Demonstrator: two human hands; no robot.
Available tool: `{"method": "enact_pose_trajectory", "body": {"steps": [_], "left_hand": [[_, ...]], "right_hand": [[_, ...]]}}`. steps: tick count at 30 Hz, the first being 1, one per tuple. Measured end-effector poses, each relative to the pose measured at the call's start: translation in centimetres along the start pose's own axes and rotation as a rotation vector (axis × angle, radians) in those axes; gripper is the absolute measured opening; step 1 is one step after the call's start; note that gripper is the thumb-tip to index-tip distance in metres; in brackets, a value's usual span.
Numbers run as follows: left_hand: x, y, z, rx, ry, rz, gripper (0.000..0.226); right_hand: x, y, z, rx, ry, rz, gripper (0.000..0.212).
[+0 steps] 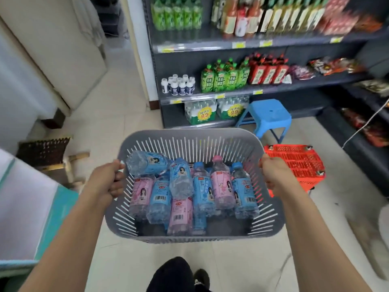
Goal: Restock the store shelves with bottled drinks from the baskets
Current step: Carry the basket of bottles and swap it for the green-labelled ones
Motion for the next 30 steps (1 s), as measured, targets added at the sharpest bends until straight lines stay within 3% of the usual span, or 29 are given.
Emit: {"method": "enact_pose_trajectory", "body": {"steps": [6,17,30], "left_hand": [[12.4,-8.3,-1.9,-0.048,-0.058,0.083,0.030],[36.4,-21.0,-6.0,-0.079,-0.221,0.271,0.030],[59.6,-33.0,-2.8,-0.110,-0.322,0.348,0.027]], "right_hand": [[-4.4,-10.6,1.3,0.088,-0.017,-0.051,0.038],[-12.3,-27.7,3.3,0.283,-0.094,-0.152,0.029],[-21.1,-46.8,2.0,0.395,-0.254,-0.236,0.036]]}}
Point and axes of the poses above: each hand's wrist, its own y-axis away from the middle knuckle, its own x-axis out of the palm, z = x × y, the point moved 2 cm from there along -y, towards the middle knuckle, and after that the axes turned 13 degrees about y, right-handed, at the moved point
